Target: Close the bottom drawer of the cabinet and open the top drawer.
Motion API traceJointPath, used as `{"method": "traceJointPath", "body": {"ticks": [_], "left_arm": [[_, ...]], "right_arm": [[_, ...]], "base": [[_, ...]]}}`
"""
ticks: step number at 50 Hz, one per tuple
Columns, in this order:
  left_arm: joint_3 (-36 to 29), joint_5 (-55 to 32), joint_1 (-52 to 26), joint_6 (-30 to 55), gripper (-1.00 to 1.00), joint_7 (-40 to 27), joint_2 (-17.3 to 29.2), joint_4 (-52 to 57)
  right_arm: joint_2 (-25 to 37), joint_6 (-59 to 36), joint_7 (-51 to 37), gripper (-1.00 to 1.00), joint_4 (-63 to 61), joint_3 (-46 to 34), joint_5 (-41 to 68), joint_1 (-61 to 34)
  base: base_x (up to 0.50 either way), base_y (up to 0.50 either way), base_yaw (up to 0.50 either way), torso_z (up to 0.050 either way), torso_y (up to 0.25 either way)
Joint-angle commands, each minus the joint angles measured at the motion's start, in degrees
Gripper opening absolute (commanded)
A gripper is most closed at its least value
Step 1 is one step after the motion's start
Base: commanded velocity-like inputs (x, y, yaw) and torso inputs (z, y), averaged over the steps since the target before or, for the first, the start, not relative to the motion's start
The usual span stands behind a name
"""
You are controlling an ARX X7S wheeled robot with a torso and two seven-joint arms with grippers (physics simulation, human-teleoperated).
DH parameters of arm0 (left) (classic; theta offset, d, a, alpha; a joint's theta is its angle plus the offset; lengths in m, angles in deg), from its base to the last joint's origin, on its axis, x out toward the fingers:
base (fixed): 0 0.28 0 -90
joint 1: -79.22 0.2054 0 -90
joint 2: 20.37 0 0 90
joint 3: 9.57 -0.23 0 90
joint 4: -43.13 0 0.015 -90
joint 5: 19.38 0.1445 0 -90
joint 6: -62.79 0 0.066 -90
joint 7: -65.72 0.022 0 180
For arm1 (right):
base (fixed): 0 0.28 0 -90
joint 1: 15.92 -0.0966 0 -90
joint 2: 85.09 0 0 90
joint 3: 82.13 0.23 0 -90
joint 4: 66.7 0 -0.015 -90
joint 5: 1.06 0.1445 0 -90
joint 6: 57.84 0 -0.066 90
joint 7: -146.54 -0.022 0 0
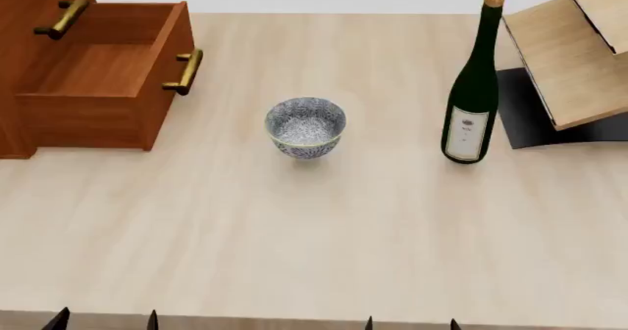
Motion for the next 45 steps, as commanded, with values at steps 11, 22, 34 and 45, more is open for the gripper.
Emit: {"method": "traceJointPath", "body": {"ticks": [11,22,34,45], "left_arm": [[-3.9,-3.1,-0.1,-0.2,1.0,-2.5,2.8,0.2],[-4.8,-4.5,0.1,-0.5,1.0,-3.4,3.9,1.0],[-5.5,-7.5,0.8,0.4,1.0,-2.9,4.9,3.1],[-6.6,-8.1,0.8,0.9,1.0,-3.7,5.8,3.8]], "right_arm": [[3.1,0.2,-3.1,1.0,-0.1,-3.4,3.2,-0.2],[4.0,0.0,-4.1,1.0,-1.0,-4.6,4.0,0.1],[4.9,0.6,-5.0,1.0,-1.0,-5.5,5.0,0.2],[5.5,0.5,-5.9,1.0,-1.7,-6.2,5.8,0.4]], "base": [[0.0,0.0,0.0,0.0,0.0],[0.0,0.0,0.0,0.0,0.0],[0.0,0.0,0.0,0.022,0.0],[0.0,0.0,0.0,0.05,0.0]]}}
